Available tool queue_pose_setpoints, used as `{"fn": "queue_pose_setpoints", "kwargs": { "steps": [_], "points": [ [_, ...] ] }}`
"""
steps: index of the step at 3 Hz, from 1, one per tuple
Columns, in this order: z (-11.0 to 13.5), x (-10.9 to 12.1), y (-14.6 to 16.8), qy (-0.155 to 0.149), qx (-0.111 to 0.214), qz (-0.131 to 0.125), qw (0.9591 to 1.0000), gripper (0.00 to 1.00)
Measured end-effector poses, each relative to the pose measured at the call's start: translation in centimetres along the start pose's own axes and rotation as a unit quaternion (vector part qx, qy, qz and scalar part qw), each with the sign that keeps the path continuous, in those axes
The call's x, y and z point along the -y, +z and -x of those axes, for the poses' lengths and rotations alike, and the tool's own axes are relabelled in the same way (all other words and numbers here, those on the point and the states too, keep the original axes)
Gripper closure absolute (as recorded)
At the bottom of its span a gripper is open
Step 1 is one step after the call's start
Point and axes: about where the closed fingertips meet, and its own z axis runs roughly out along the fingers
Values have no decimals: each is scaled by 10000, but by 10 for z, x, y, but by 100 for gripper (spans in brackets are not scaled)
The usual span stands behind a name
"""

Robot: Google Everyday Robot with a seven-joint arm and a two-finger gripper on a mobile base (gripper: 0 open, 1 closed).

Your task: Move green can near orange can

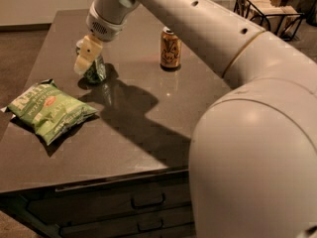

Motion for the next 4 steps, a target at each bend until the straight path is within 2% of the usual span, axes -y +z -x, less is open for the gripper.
{"fn": "queue_pose_setpoints", "kwargs": {
  "steps": [1,2,3,4],
  "points": [
    [5,-2,12,-3,-140,59,9999,25],
    [8,-3,8,91,-53,121,9999,49],
    [-1,-2,-15,269,183,70,9994,71],
    [-35,5,-57,686,280,-114,9972,95]
  ]
}}
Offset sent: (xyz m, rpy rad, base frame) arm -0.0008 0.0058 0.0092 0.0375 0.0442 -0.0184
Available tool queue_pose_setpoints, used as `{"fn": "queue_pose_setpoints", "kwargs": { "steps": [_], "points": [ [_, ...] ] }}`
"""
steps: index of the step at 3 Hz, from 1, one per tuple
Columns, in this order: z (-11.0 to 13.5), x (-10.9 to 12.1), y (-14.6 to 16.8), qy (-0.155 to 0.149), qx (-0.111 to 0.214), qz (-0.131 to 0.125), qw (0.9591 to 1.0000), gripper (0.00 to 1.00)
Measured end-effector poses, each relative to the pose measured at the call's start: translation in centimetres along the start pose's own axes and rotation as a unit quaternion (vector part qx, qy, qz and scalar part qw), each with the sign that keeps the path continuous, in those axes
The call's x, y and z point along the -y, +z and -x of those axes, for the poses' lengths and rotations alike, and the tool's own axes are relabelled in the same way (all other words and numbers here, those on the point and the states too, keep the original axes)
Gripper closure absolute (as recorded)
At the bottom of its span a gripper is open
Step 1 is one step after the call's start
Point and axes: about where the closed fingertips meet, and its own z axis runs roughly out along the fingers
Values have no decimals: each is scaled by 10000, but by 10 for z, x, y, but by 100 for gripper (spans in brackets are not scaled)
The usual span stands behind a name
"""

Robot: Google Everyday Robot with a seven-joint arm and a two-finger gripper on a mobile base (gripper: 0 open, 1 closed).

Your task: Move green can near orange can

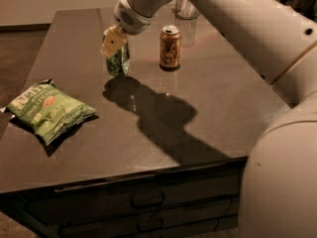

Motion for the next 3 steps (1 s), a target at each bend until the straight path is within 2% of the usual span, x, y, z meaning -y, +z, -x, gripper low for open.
{"fn": "queue_pose_setpoints", "kwargs": {
  "steps": [1,2,3],
  "points": [
    [-37,10,-38,377,-80,-238,9990,100],
    [-91,26,-76,882,-288,-673,9934,100],
    [-123,43,-87,1214,-299,-937,9877,100]
  ]
}}
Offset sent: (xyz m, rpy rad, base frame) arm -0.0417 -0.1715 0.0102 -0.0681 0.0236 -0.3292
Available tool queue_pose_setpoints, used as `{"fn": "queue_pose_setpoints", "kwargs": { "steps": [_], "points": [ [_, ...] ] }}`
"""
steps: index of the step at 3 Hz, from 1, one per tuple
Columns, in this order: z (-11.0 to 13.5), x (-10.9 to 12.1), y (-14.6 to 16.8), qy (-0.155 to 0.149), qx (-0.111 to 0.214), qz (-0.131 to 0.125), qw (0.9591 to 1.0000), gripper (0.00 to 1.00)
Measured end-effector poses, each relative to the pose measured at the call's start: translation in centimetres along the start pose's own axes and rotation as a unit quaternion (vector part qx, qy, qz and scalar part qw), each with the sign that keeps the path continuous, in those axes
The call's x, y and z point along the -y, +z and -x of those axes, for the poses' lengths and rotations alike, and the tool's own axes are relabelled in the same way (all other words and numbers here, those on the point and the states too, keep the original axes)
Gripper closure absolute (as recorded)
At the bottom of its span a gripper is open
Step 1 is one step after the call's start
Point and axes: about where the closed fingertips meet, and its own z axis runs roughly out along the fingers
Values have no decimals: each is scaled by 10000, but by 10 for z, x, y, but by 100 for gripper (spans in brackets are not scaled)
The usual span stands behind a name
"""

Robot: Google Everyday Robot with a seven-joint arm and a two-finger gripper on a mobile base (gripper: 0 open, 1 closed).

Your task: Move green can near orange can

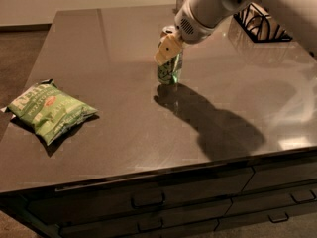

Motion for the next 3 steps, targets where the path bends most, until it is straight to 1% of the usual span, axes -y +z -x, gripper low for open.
{"fn": "queue_pose_setpoints", "kwargs": {
  "steps": [1,2,3],
  "points": [
    [-14,28,2,213,40,-322,9992,100],
    [-25,52,8,327,27,-551,9979,100],
    [-32,68,16,385,-21,-634,9972,83]
  ]
}}
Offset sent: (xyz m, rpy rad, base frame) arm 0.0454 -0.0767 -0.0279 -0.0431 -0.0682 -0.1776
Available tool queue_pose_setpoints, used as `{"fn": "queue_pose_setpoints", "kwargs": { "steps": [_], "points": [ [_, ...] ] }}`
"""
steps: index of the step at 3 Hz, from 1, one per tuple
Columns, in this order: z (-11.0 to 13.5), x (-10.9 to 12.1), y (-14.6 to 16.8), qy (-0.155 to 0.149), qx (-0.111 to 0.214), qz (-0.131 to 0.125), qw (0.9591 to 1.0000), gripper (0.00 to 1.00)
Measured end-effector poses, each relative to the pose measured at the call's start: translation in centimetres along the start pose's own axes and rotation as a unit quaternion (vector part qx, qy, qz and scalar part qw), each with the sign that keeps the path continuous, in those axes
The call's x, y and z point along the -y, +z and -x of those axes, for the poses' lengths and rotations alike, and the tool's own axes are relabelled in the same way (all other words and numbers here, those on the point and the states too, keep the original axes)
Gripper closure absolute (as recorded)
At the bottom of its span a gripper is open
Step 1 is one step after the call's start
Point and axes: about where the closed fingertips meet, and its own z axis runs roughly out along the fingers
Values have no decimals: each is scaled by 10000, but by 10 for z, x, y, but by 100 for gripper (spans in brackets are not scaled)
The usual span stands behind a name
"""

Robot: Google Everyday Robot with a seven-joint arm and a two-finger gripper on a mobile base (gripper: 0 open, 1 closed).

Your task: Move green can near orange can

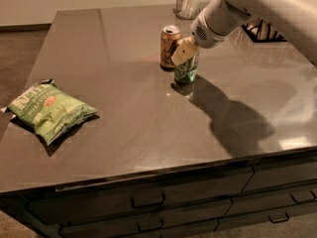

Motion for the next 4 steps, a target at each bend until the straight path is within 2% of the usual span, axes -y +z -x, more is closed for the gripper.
{"fn": "queue_pose_setpoints", "kwargs": {
  "steps": [2,3,4],
  "points": [
    [-2,20,6,138,144,-14,9998,37],
    [-2,18,8,131,133,0,9998,13],
    [-2,17,9,124,124,13,9998,0]
  ]
}}
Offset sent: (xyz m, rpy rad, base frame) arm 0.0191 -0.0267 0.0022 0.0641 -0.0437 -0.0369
